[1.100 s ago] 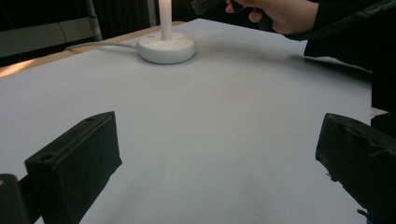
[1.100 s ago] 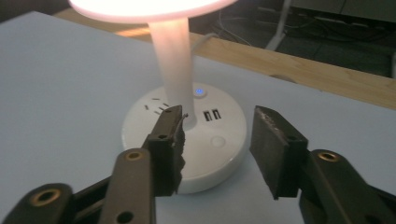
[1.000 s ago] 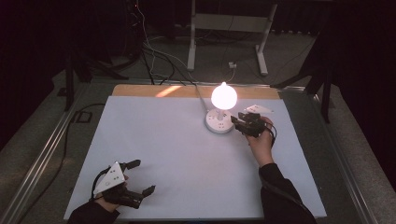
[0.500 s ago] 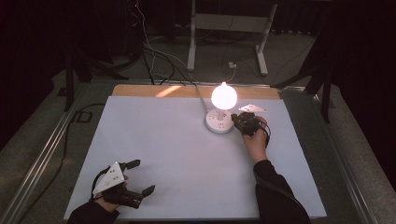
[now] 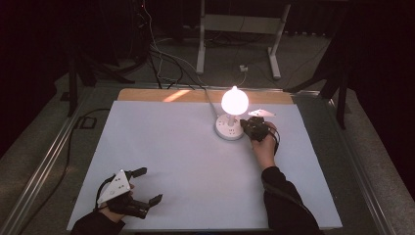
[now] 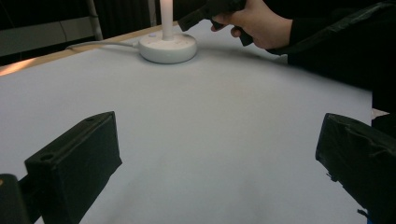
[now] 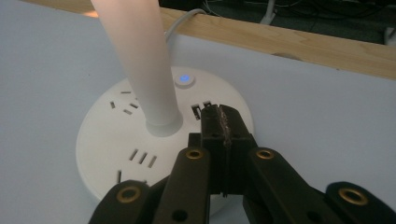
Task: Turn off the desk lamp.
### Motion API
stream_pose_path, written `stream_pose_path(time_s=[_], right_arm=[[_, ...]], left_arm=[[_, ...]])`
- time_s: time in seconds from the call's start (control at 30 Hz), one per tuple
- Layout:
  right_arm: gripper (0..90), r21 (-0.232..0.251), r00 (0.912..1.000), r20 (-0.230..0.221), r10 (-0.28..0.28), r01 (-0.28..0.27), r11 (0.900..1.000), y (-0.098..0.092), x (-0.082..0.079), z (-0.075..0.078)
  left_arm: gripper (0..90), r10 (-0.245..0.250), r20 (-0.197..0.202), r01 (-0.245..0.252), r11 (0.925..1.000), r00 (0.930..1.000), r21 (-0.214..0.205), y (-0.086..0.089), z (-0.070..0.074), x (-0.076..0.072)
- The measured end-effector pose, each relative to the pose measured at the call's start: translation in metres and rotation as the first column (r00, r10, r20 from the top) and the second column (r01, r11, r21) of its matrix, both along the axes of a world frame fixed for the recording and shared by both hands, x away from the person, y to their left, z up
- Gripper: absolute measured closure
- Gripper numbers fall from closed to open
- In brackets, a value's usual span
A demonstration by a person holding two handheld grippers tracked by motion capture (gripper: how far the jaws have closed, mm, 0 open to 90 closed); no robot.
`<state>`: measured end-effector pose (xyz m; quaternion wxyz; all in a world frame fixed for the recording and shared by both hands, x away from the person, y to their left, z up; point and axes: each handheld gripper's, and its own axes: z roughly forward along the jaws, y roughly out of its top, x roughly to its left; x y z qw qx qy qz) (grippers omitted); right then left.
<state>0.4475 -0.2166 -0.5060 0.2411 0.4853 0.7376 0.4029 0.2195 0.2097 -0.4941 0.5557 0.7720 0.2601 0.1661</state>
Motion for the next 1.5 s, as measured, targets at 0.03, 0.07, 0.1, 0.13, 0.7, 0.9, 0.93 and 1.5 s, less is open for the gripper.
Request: stream_pose_path(time_s=[0.03, 0.07, 0.1, 0.13, 0.7, 0.9, 0.93, 1.5], right_arm=[[89.6, 0.002, 1.0000, -0.005, 0.001, -0.001, 1.0000, 0.001, 0.001, -0.002], [89.6, 0.006, 1.0000, -0.007, -0.002, 0.002, 1.0000, 0.001, 0.001, -0.003], [89.6, 0.006, 1.0000, -0.007, -0.002, 0.002, 1.0000, 0.001, 0.001, -0.003], [89.6, 0.008, 0.9999, -0.012, -0.007, 0.007, 0.9999, 0.001, 0.002, -0.005], [89.7, 0.031, 0.9998, 0.003, -0.022, 0.022, 0.9993, 0.002, -0.001, -0.001], [89.7, 0.051, 0.9991, 0.037, -0.022, 0.020, 0.9985, -0.002, -0.002, 0.015], [89.7, 0.051, 0.9991, 0.037, -0.022, 0.020, 0.9985, -0.002, -0.002, 0.015], [89.6, 0.038, 0.9998, 0.002, -0.021, 0.021, 0.9991, 0.001, 0.000, 0.004]], left_arm=[[0.5, 0.000, 0.000, 0.000, 1.0000, 1.0000, -0.003, 0.000, 0.000, 0.000], [0.5, 0.001, -0.001, -0.001, 1.0000, 1.0000, -0.002, 0.000, 0.000, 0.000], [0.5, 0.001, -0.001, -0.001, 1.0000, 1.0000, 0.000, 0.000, 0.000, 0.000], [0.5, 0.002, 0.000, -0.002, 1.0000, 1.0000, 0.002, 0.000, 0.000, 0.000], [0.5, 0.004, -0.005, -0.004, 1.0000, 1.0000, -0.003, 0.000, 0.000, 0.000], [0.5, 0.007, -0.009, -0.007, 1.0000, 0.9999, 0.000, 0.000, -0.001, 0.001], [0.5, 0.006, -0.009, -0.006, 1.0000, 0.9999, 0.001, -0.001, -0.001, 0.001], [0.5, 0.001, -0.006, -0.001, 1.0000, 1.0000, 0.003, -0.001, -0.001, 0.001]])
